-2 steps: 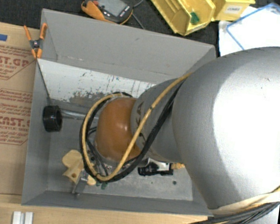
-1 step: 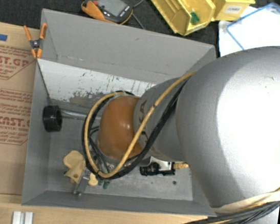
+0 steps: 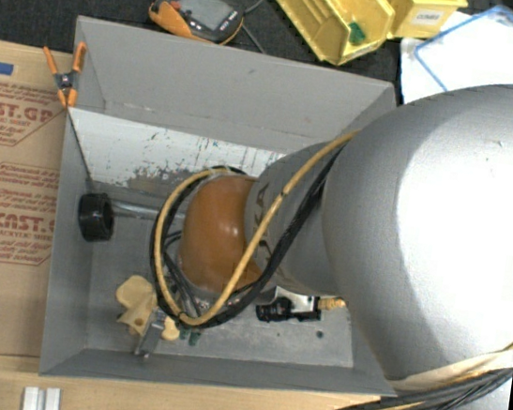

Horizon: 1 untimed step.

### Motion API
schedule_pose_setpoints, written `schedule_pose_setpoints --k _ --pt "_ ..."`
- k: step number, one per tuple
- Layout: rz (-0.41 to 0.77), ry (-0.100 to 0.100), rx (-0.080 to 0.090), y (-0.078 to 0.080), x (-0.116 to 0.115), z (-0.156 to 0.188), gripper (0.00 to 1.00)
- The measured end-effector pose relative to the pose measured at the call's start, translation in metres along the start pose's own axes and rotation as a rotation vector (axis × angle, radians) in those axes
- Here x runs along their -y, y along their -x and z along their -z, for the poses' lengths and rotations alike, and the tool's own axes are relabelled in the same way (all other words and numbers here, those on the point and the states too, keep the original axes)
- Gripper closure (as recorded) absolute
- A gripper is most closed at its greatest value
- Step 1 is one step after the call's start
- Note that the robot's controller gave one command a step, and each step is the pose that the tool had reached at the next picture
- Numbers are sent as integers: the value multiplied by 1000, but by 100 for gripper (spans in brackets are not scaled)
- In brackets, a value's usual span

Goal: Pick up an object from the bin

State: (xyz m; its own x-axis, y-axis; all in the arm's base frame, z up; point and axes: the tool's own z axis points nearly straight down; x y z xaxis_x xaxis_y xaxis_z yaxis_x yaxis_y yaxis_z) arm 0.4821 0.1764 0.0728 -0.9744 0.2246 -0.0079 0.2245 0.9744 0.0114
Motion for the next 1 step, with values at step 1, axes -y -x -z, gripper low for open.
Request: schedule_pose_setpoints --k 1 --pt "1 1 0 0 -1 6 100"
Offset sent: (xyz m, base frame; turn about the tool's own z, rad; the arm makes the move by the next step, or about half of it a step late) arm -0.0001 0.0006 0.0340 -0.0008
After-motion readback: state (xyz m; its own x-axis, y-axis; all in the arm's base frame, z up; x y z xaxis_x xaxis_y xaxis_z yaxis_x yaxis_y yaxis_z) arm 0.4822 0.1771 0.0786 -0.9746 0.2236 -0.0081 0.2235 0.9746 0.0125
